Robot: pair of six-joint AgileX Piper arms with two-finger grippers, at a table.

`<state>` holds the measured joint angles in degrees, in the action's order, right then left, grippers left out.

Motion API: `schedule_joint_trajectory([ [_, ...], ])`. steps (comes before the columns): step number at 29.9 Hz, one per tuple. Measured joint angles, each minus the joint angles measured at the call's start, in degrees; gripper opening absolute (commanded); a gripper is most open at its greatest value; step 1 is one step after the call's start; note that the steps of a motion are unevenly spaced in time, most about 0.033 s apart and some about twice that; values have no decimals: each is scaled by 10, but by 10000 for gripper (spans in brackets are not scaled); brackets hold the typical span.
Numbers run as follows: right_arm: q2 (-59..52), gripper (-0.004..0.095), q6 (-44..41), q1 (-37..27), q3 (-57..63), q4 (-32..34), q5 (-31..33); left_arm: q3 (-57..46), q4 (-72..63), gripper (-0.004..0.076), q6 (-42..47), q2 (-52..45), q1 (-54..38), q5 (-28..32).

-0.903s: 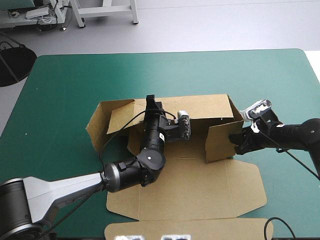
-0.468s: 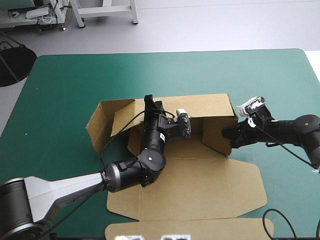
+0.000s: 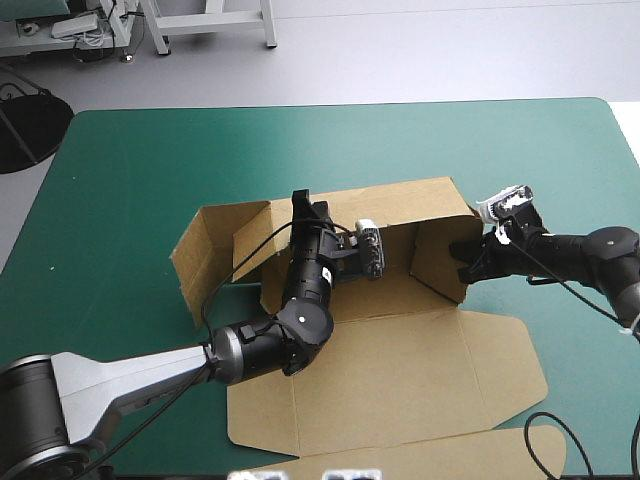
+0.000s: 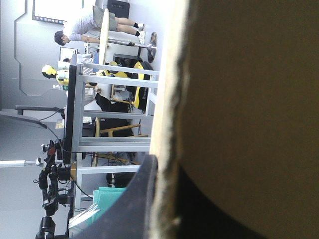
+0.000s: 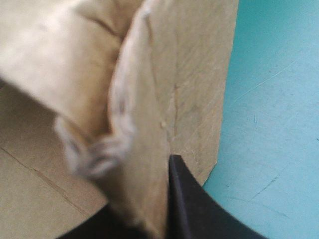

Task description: Fold the box

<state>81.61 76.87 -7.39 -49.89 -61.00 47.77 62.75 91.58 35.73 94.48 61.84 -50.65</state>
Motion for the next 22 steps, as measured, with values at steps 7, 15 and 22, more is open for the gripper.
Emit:
schedule_joint_trajectory([
  [7, 0, 0, 1, 0, 0, 2, 2, -1, 1, 123, 1, 1, 1, -5],
  [15, 0, 1, 2, 0, -1, 5, 7, -1, 2, 376, 1, 2, 0, 21],
  [22, 0, 0, 2, -1, -1, 7, 7, -2, 11, 375, 11, 2, 20, 18],
])
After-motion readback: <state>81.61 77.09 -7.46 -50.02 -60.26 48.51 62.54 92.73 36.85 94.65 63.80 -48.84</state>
